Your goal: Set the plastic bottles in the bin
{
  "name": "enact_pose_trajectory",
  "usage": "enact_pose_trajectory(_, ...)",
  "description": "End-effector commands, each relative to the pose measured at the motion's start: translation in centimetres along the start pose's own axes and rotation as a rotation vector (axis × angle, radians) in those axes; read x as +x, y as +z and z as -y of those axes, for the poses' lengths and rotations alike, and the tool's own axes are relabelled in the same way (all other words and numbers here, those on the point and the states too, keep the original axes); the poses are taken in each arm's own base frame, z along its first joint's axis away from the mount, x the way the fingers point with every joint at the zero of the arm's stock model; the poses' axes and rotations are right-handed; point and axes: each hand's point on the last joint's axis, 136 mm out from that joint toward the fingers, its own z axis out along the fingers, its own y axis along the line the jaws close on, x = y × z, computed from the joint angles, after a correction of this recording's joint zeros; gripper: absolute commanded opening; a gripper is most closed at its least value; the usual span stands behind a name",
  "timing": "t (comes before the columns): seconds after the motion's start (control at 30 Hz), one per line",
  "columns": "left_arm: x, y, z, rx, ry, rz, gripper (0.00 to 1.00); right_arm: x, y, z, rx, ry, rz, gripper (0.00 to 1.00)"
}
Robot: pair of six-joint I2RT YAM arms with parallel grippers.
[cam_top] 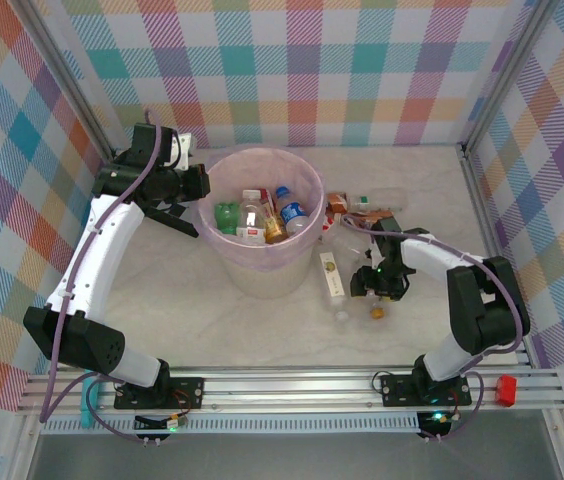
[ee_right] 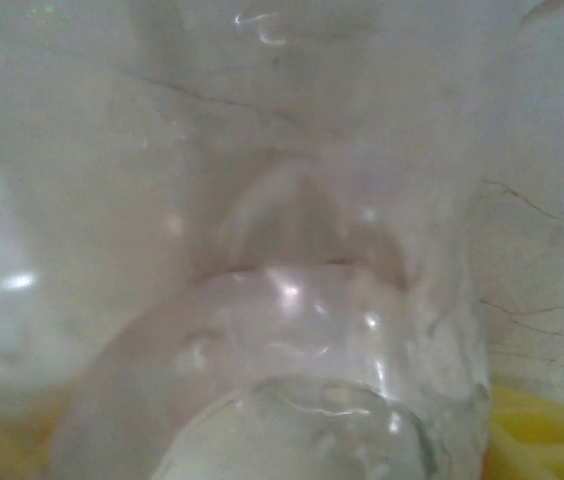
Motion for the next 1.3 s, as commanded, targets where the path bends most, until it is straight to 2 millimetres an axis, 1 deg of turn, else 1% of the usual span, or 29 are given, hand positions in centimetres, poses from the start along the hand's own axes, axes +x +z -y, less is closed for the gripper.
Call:
enact_pose_trajectory(0.0,1.5,1.3,0.0,0.016,-0.044,-0.063,0.00,0.1,0.6,0.5,0.007,0.028,-0.001,0.64)
enact_pose_trajectory(0.07,1.6,1.3,-0.1,0.015,-0.044,-0.064,0.00,0.1,0.3,0.5,0.007,0.031,0.006,0.60)
enact_pose_trajectory(0.2,1.5,1.3,-0.1,0.016,-0.044,-0.062,0.00,0.2,-0.5,0.4,0.005,0.032,0.022,0.59)
enact_pose_trajectory(0.27,1.5,1.4,0.0,0.019,-0.046,-0.063,0.00,0.1,-1.2,0.3,0.002,0.030,0.032,0.56)
enact_pose_trajectory(0.37,1.4,1.3,0.0,0.019,-0.045,-0.061,0.00,-0.2,-3.1,-0.3,-0.011,0.018,0.056,0.56)
enact_pose_trajectory(0.6,1.4,1.4,0.1,0.025,-0.044,-0.061,0.00,-0.9,-9.7,-2.4,-0.054,-0.038,0.118,0.52)
enact_pose_trajectory(0.77,1.5,1.4,0.1,0.027,-0.041,-0.062,0.00,-1.3,-14.7,-4.6,-0.116,-0.084,0.182,0.50)
enact_pose_trajectory(0.93,1.6,1.6,0.1,0.026,-0.036,-0.067,0.00,-2.5,-21.0,-6.8,-0.166,-0.126,0.322,0.50)
enact_pose_trajectory(1.03,1.6,1.7,0.2,0.031,-0.036,-0.068,0.00,-3.3,-24.4,-8.3,-0.196,-0.159,0.395,0.49)
enact_pose_trajectory(1.13,1.5,1.7,0.3,0.033,-0.034,-0.067,0.00,-3.9,-27.0,-10.0,-0.211,-0.214,0.446,0.48)
enact_pose_trajectory(1.27,1.5,1.7,0.4,0.036,-0.032,-0.067,0.00,-4.9,-29.2,-13.3,-0.231,-0.308,0.490,0.47)
